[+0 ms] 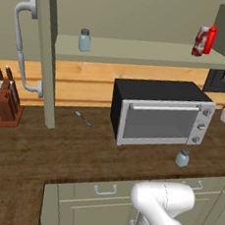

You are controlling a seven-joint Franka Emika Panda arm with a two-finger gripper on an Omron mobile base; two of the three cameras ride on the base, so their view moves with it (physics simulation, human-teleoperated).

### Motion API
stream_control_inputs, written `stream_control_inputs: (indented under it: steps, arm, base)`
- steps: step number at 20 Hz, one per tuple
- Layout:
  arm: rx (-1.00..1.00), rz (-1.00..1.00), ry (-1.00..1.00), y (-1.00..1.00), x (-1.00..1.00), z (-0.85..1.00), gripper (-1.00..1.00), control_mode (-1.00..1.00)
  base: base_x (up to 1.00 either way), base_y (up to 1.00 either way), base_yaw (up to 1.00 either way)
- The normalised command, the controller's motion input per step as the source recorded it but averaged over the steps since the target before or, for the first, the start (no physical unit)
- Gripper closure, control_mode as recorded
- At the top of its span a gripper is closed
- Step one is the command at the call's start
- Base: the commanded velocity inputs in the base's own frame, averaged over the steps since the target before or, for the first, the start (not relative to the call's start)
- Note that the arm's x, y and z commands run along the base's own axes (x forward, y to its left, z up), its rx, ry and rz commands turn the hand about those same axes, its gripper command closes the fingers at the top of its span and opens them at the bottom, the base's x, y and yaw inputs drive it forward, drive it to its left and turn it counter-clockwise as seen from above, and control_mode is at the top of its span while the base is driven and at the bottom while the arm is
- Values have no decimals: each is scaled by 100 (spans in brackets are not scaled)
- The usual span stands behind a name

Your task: Put the shaker and condiment bottle from the counter next to their counterparts in the cabinet.

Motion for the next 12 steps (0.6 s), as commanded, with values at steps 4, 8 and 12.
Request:
stream_control_inputs:
  steps: [4, 8, 12]
  arm:
    - [0, 21, 0, -1, -10, -56, -100, -100]
    - [0, 22, 0, 0, -3, -75, -100, -100]
    - [0, 18, 5, 8, -1, -68, -100, -100]
  base:
    - [0, 0, 0]
    - [0, 0, 0]
    - [0, 0, 0]
